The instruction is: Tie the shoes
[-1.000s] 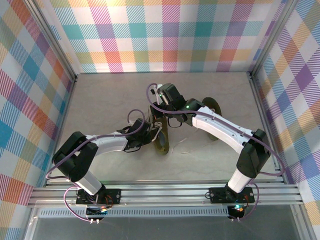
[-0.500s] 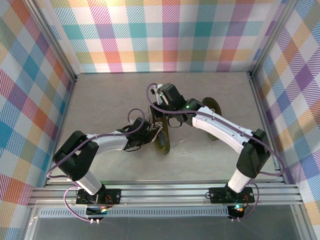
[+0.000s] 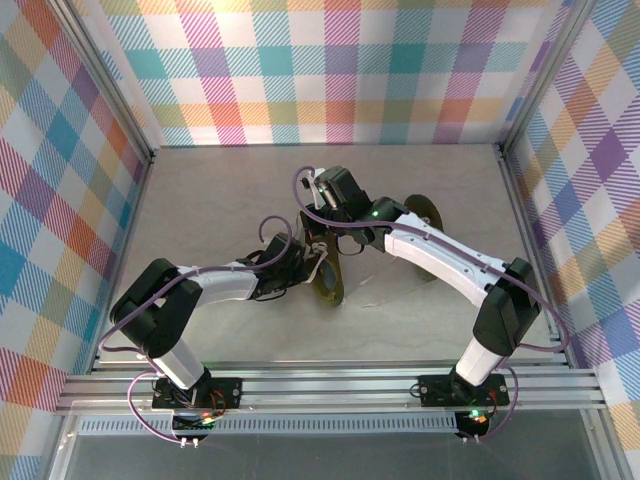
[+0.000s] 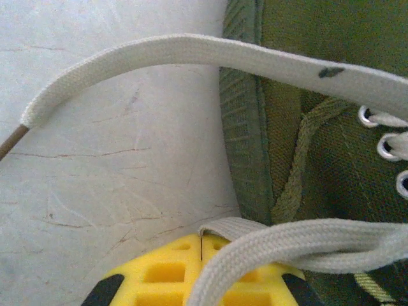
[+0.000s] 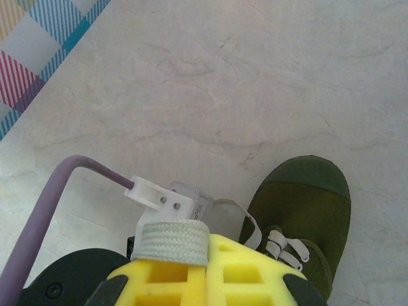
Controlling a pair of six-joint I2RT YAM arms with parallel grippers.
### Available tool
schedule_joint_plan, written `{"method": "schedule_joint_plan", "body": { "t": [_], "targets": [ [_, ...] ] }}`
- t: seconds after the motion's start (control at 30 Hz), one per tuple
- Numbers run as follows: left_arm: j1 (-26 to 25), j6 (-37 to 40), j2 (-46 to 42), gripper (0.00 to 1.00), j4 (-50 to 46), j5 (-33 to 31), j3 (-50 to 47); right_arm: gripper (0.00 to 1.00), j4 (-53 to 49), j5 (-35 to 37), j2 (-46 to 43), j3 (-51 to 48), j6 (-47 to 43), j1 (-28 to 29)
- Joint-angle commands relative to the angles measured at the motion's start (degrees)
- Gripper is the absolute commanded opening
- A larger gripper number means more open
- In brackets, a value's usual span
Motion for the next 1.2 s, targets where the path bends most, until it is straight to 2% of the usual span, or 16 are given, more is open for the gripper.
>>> {"method": "schedule_joint_plan", "body": {
  "t": [0.0,0.3,0.63,1.17],
  "targets": [
    [0.14,0.71,-3.39,0.01,-2.24,-2.7,0.07,0.0,0.0,0.74,-1.54,0.14,0.63,-0.17],
    [0.14,2.42,-11.23,0.0,-8.77,-6.89,-1.32,0.0,0.18,-1.12,-2.6,0.8,1.14,-0.13],
    [0.49,2.96,-11.95,0.0,-9.95,-7.31,-1.53,0.0,-3.24,-1.52,-2.99,1.54,1.5,-0.04],
    [0.49,3.52,-16.51,0.0,-10.36,-5.95,-1.87,0.0,-4.13,-6.56,5.31,2.83,5.02,-0.04]
  ]
}}
